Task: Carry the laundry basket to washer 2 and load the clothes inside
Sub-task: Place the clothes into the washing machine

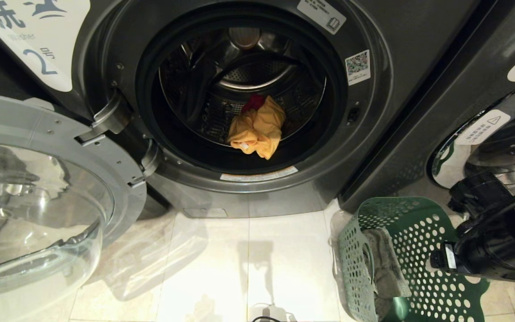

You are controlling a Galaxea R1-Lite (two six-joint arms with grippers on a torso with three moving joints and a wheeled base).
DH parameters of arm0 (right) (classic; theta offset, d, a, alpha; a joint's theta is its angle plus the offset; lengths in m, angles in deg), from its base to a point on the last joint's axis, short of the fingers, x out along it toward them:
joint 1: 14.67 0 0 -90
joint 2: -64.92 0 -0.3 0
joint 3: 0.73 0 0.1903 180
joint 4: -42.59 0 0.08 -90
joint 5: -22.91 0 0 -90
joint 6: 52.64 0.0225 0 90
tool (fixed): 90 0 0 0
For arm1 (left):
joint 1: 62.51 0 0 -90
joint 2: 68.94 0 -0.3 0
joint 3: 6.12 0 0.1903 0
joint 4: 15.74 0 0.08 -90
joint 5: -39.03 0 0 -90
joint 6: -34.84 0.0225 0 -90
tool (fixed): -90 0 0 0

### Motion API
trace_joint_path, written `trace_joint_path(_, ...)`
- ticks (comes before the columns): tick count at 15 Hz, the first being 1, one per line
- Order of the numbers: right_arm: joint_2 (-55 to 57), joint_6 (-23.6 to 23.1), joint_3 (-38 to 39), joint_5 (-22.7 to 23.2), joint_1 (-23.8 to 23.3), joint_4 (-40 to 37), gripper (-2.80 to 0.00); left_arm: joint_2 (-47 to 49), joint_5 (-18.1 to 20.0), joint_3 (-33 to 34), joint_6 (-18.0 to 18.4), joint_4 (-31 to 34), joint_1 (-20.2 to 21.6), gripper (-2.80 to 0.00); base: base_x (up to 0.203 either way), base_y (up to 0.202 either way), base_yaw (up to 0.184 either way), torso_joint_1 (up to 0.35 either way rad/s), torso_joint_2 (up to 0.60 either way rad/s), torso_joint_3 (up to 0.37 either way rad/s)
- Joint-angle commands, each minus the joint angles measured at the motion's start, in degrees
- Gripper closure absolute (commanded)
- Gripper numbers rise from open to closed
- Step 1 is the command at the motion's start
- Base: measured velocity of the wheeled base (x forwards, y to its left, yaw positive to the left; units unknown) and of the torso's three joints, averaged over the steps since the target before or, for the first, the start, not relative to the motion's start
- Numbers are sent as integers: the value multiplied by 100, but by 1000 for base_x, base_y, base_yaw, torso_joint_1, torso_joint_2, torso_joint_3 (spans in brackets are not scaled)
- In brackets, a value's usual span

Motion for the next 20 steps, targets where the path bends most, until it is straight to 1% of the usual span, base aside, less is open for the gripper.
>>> trace_joint_path(1,740,45,61,115,-237,248,-280,9,-1,0,-1,-3,2,0,0,0,0,0,0,0)
trace_joint_path(4,1621,-54,10,469,-481,1044,-280,9,-1,0,-1,-3,2,0,0,0,0,0,0,0)
trace_joint_path(5,1905,-218,-38,542,-520,1380,-280,9,-1,0,-1,-3,2,0,0,0,0,0,0,0)
trace_joint_path(7,2467,-731,-97,668,-615,2110,-280,9,-1,0,-1,4,2,0,0,0,0,0,0,0)
trace_joint_path(9,2932,-945,-126,858,-793,2657,-280,9,-1,0,-1,-3,2,0,0,0,0,0,0,0)
trace_joint_path(11,3392,-1209,-195,929,-1070,3030,-280,9,-1,0,-1,-3,2,0,0,0,0,0,0,0)
trace_joint_path(13,3883,-1669,-304,1116,-1444,3353,-280,9,-1,0,-1,6,2,0,0,0,0,0,0,0)
trace_joint_path(14,4119,-1896,-366,1287,-1585,3528,-280,9,-1,0,-1,-3,2,0,0,0,0,0,0,0)
trace_joint_path(16,4590,-2368,-545,1782,-1821,3942,-280,9,-1,0,-1,-3,2,0,0,0,0,0,0,0)
trace_joint_path(18,5009,-2897,-859,2425,-1953,4185,-280,9,-1,0,-1,-3,2,0,0,0,0,0,0,0)
trace_joint_path(20,5265,-3437,-1229,3031,-2012,4221,-280,9,-1,0,-1,-3,2,0,0,0,0,0,0,0)
